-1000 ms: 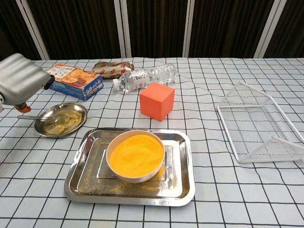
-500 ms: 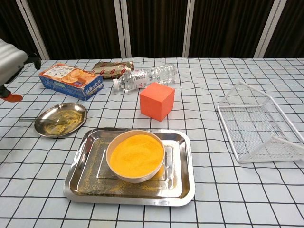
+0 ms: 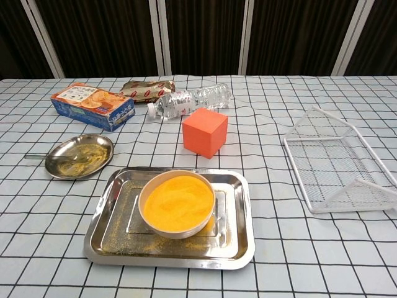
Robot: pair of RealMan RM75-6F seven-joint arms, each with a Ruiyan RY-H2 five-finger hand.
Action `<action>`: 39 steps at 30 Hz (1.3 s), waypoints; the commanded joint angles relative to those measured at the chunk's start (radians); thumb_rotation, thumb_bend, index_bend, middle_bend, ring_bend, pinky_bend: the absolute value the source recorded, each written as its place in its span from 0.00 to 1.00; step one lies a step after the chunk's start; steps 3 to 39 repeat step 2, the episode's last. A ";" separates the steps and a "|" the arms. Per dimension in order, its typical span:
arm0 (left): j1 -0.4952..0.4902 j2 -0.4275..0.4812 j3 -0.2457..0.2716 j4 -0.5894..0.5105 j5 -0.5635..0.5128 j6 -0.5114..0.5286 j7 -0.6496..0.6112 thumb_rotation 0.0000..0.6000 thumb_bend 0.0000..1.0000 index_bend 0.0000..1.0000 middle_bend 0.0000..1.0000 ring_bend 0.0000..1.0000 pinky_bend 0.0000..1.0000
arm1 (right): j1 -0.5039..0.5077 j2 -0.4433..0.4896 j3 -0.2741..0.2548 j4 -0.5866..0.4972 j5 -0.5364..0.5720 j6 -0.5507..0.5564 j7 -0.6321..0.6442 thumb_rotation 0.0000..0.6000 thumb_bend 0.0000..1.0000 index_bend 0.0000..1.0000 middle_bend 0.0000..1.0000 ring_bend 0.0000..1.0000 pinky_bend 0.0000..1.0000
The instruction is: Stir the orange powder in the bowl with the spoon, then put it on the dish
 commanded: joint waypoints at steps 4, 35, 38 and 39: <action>0.064 0.085 0.068 -0.039 0.054 0.012 -0.131 1.00 0.13 0.00 0.00 0.00 0.00 | -0.005 -0.013 -0.001 0.010 -0.010 0.013 -0.014 1.00 0.36 0.00 0.00 0.00 0.00; 0.064 0.085 0.068 -0.039 0.054 0.012 -0.131 1.00 0.13 0.00 0.00 0.00 0.00 | -0.005 -0.013 -0.001 0.010 -0.010 0.013 -0.014 1.00 0.36 0.00 0.00 0.00 0.00; 0.064 0.085 0.068 -0.039 0.054 0.012 -0.131 1.00 0.13 0.00 0.00 0.00 0.00 | -0.005 -0.013 -0.001 0.010 -0.010 0.013 -0.014 1.00 0.36 0.00 0.00 0.00 0.00; 0.064 0.085 0.068 -0.039 0.054 0.012 -0.131 1.00 0.13 0.00 0.00 0.00 0.00 | -0.005 -0.013 -0.001 0.010 -0.010 0.013 -0.014 1.00 0.36 0.00 0.00 0.00 0.00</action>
